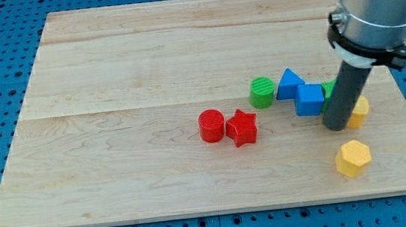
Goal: Slightly push the red star into red circle
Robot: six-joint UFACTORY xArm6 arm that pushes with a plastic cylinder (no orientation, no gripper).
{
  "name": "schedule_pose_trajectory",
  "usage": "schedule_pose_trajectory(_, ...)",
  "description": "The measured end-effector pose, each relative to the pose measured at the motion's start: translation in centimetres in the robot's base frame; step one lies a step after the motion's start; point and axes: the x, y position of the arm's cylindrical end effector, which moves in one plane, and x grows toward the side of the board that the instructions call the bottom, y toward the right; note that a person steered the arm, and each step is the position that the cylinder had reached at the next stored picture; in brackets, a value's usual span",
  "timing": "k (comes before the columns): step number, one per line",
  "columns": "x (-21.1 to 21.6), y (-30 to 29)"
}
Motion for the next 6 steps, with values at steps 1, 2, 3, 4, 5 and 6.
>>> schedule_pose_trajectory(1, -1.6, -3.8)
schedule_pose_trajectory(2, -2.1, -6.8)
schedule_pose_trajectory(3, -2.1, -8.2)
schedule_pose_trajectory(4, -3.3, -10.5)
schedule_pose_trajectory(5, -6.9, -15.2)
schedule_pose_trajectory(6, -11.5, -15.8)
